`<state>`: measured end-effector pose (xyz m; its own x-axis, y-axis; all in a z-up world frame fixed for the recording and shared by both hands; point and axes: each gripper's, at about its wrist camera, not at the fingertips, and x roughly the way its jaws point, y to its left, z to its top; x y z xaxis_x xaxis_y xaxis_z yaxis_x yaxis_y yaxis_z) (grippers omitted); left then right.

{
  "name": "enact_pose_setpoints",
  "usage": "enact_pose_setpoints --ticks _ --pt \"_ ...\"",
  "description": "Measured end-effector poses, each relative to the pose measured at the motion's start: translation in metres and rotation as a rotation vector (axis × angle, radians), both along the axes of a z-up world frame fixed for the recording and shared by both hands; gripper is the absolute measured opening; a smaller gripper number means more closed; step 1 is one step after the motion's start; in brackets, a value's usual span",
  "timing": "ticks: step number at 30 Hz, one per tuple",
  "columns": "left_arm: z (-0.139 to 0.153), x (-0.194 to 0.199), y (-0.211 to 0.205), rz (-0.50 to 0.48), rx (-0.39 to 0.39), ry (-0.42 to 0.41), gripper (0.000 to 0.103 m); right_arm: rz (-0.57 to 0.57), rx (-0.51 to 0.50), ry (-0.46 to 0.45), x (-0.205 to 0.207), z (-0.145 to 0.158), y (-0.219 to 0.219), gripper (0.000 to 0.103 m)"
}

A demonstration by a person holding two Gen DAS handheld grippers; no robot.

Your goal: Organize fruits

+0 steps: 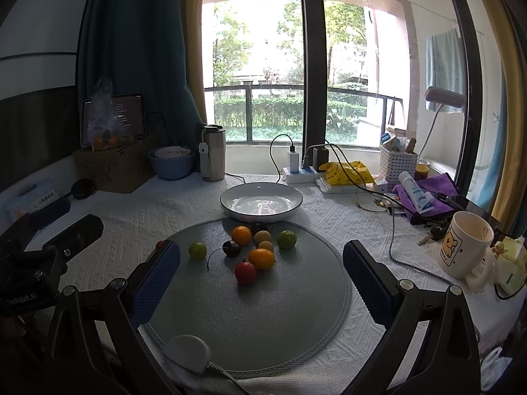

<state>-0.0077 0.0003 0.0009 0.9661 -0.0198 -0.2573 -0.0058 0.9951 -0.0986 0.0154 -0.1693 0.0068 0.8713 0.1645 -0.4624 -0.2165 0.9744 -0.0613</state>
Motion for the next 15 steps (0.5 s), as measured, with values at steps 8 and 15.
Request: enact_pose_setpoints --ticks 8,15 --pt "0.0004 -0.0006 -0.0003 -0.001 0.000 -0.002 0.102 0.002 -0.002 0.006 0.0000 0.0013 0.0009 0.101" --pt "0.0001 -0.0006 -0.0001 -0.001 0.001 -0.002 0.102 0.002 -0.003 0.007 -0.0001 0.0013 0.0009 0.101"
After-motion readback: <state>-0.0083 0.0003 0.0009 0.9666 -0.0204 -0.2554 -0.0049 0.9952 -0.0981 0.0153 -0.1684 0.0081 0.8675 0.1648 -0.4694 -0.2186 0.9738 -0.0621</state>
